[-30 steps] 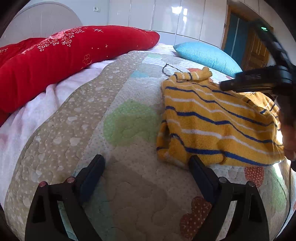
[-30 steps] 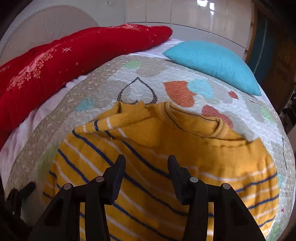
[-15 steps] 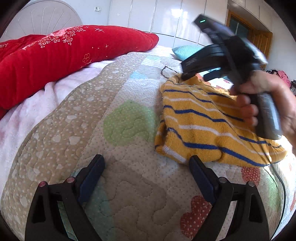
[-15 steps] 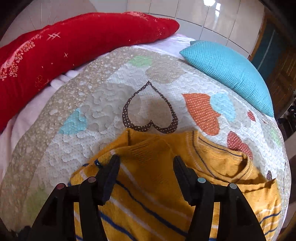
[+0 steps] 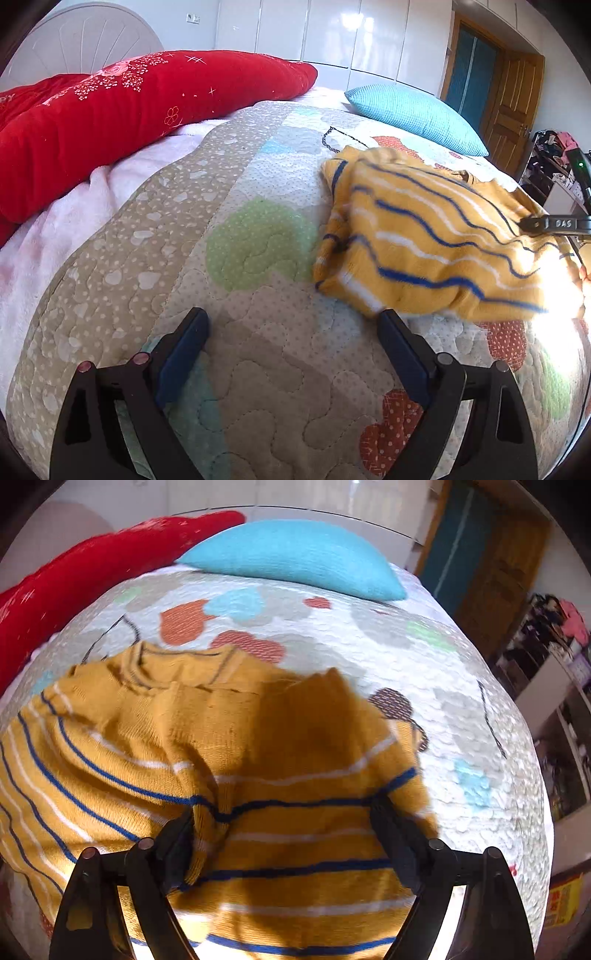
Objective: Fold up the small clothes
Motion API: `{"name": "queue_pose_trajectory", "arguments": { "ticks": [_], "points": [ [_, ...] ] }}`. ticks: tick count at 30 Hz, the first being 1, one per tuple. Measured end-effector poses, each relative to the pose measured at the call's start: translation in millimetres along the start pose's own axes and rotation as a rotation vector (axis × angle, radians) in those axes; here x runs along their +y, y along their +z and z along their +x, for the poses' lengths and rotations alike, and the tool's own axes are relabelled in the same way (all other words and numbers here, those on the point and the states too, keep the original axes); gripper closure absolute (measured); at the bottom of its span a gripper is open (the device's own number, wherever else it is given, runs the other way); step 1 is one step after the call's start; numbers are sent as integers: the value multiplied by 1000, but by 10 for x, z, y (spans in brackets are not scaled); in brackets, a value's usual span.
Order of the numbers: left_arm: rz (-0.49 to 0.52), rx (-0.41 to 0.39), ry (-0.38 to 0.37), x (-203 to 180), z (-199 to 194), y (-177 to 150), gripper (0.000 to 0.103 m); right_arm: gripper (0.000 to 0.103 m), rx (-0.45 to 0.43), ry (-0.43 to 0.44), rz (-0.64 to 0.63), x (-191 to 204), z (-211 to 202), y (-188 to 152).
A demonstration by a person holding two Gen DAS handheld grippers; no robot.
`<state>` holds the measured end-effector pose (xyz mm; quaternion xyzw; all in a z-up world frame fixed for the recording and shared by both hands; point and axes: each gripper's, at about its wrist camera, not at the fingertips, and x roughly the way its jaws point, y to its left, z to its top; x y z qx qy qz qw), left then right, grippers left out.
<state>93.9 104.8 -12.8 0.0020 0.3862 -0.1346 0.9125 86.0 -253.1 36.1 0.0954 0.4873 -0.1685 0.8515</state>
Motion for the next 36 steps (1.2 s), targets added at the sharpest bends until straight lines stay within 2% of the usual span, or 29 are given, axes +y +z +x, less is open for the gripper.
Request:
{"name": "queue_pose_trajectory", "arguments": {
  "ticks": [3,8,12,13,16,19,21,22,23,24,25,26,27,28,32,36],
  "points": [
    [4,2,4,-5,5,6,11,12,-10,19,84,-73,-100,-1],
    [2,-2,-1,4,-2,0,11,12,-134,13,-30,454,-444,-30],
    [-2,-4,-5,10,-10,1,11,13,-190,100,-103,953,-625,56],
    [-3,-6,-7,13,-13,0,11,17,-186,142,-115,1079,-639,100],
    [-8,-9,-12,20,-23,-2,11,30,-125,287,-110,1428,-560,296],
    [-13,-12,-18,25,-30,-1,11,30,-44,399,-70,1756,-340,524],
    [-16,-14,-20,22,-40,-6,11,29,71,468,-15,1942,-56,649],
    [-17,-15,-22,24,-42,-7,11,29,130,472,20,2014,112,691],
    [-19,-17,-24,26,-49,-6,11,29,174,429,45,2077,266,714],
    [-23,-19,-30,34,-54,-7,11,33,200,359,58,2128,388,712],
    [-28,-21,-35,42,-57,-7,11,51,211,305,62,2169,471,709],
    [-30,-23,-39,45,-59,-6,11,63,197,275,56,2207,485,715],
    [-33,-25,-43,48,-62,-7,11,85,173,277,42,2248,453,730],
    [-36,-28,-46,51,-69,-12,11,95,153,303,33,2294,405,739],
    [-42,-33,-51,53,-74,-16,11,96,56,314,-64,2553,125,772],
    [-41,-31,-48,44,-64,-13,11,95,35,386,-118,2788,13,810]
  ]
}}
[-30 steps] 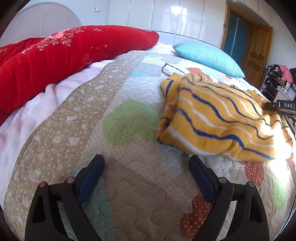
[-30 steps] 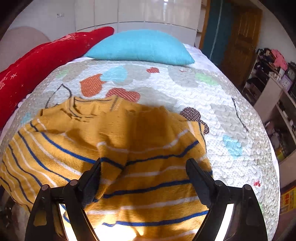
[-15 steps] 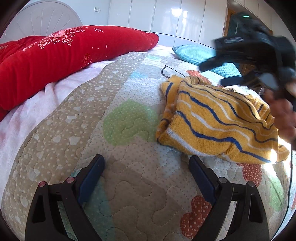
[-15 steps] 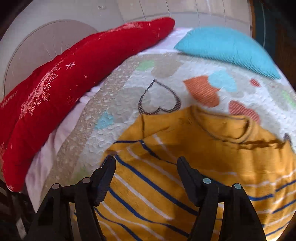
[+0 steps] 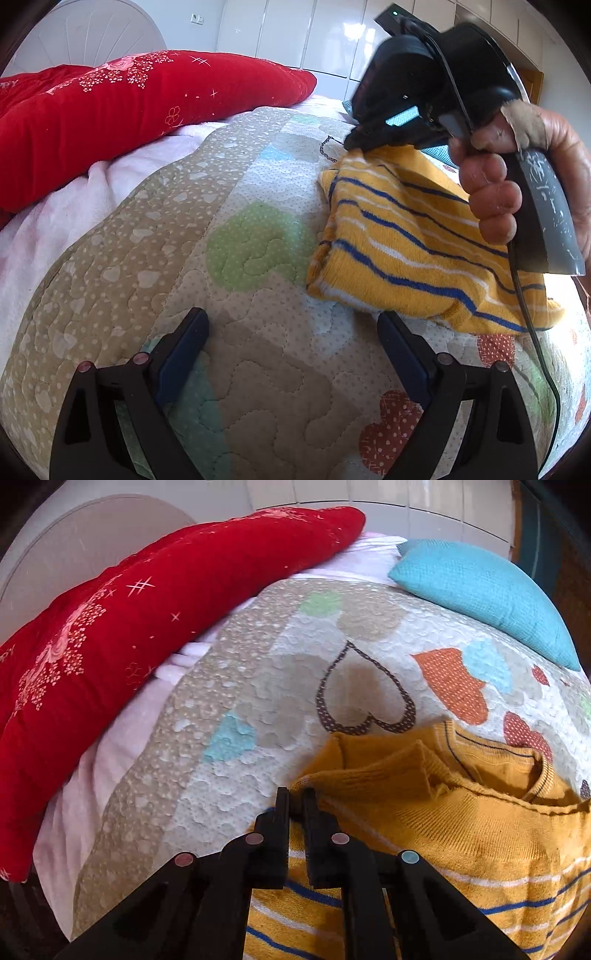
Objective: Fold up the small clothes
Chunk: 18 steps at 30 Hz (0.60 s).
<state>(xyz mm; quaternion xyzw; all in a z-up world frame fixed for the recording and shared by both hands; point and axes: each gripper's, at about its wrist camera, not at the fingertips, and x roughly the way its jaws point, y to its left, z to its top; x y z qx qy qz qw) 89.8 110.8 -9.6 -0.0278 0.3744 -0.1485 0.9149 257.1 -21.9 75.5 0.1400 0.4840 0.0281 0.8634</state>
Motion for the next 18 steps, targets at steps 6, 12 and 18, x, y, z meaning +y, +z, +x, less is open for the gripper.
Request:
{"name": "queue_pose_trajectory", "arguments": {
  "ticks": [6,12,18],
  "points": [
    [-1,0,-3,5,-6,2,11,85,43,88,36,-136,44,-45],
    [-2,0,-4,15,-2,3,11,71,-14,90,25,-546,-566,-365],
    [0,0,-2,17,1,1,11,61,-24,-32,91,-1379,-1077,-1123]
  ]
}}
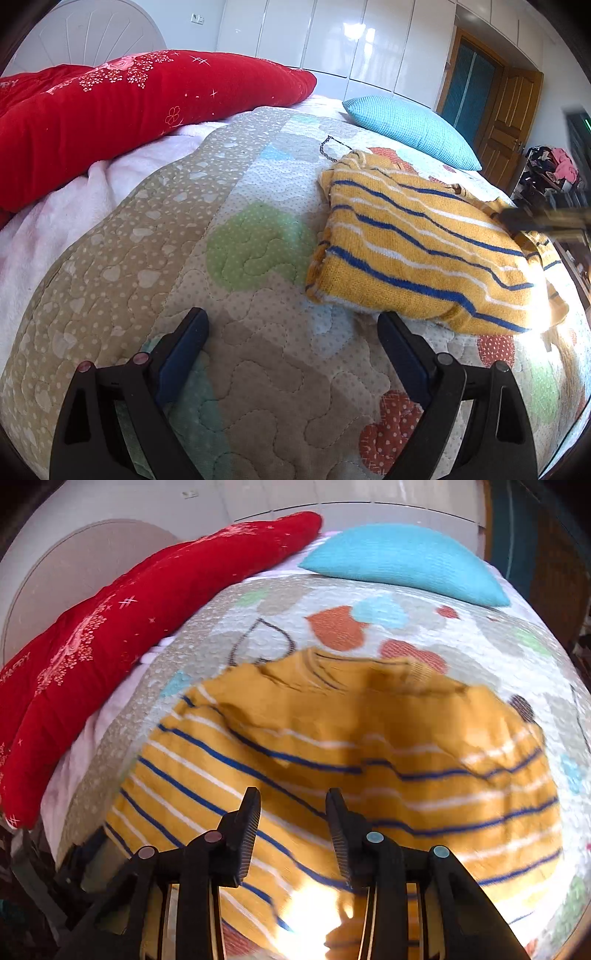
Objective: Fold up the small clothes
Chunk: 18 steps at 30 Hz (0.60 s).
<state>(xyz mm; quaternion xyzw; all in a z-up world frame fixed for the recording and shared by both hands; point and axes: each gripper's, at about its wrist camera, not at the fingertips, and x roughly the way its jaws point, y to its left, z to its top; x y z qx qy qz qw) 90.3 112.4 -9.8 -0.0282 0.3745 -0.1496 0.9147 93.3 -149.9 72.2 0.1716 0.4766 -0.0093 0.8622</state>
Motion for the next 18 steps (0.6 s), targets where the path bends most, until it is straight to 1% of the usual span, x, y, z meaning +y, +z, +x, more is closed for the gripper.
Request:
{"name": "queue_pose_trajectory", "arguments": {
  "ticks": [1,4,6,7,9,15,18],
  "points": [
    [2,1,3,-4,3,0,11,60,1,-24,21,-164,-52,-122],
    [8,7,13,-12,24,5,11,60,32,-32,104,-598,-157,-454],
    [17,14,25,-26,39,4,11,60,0,-14,128,-739,-314,-627],
    [23,18,34,-36,48,6,11,58,-23,-19,129,-772,-398,-702],
    [39,29,57,-69,65,6,11,51,-71,-26,126,-808,-532,-839],
    [79,52,126,-139,113,14,11,49,-173,-76,73,-667,-638,-1109],
    [96,58,159,-173,125,12,10,40,-203,-83,53,-590,-588,-1204]
  ]
}}
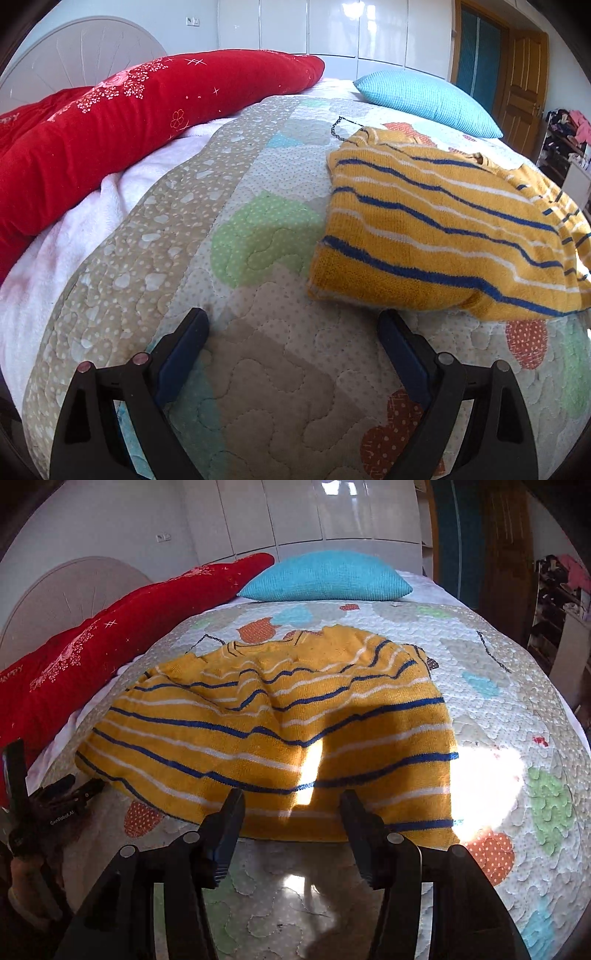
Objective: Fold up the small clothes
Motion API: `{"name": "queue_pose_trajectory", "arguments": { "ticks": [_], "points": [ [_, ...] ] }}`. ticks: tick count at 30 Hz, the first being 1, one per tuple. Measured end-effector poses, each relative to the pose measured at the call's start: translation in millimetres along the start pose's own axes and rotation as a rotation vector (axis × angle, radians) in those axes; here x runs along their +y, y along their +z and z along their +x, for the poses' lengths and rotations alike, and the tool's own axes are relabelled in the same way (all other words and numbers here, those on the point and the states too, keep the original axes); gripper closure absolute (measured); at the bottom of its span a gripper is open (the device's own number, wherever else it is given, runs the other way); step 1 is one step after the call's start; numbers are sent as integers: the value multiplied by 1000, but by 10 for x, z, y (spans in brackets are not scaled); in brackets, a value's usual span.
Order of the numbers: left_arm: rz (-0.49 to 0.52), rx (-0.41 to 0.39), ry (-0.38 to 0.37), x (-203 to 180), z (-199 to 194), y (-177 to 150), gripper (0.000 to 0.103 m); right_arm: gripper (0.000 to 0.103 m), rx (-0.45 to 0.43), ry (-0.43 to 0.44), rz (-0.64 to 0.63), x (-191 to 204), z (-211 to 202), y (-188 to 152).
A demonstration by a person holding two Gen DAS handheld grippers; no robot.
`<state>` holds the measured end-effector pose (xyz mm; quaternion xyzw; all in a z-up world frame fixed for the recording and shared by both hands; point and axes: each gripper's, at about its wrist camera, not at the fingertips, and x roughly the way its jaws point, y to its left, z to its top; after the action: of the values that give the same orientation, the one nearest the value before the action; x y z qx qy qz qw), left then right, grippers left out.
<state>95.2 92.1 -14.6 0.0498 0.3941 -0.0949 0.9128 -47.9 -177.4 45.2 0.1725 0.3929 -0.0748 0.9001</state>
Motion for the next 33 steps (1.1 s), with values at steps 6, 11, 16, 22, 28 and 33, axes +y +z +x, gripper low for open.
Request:
{"name": "queue_pose_trajectory", "arguments": {
  "ticks": [6,11,16,22,28,33],
  "points": [
    [19,-1,79,-52,-6,-2,4,31,-28,-13,16,47,192,-182],
    [24,-14,135,-70,-25,-5,3,16,-30,-48,-68,195,235,-232],
    [22,-27,163,-69,-43,-15,2,14,-26,-54,-81,218,254,-244],
    [18,-29,162,-63,-46,-21,2,14,-28,-51,-77,201,252,-247],
    [18,-30,161,-59,-45,-26,2,14,-29,-53,-79,214,258,-245],
    [15,-30,159,-46,-47,-27,2,13,-29,-53,-80,215,260,-245]
  ]
}}
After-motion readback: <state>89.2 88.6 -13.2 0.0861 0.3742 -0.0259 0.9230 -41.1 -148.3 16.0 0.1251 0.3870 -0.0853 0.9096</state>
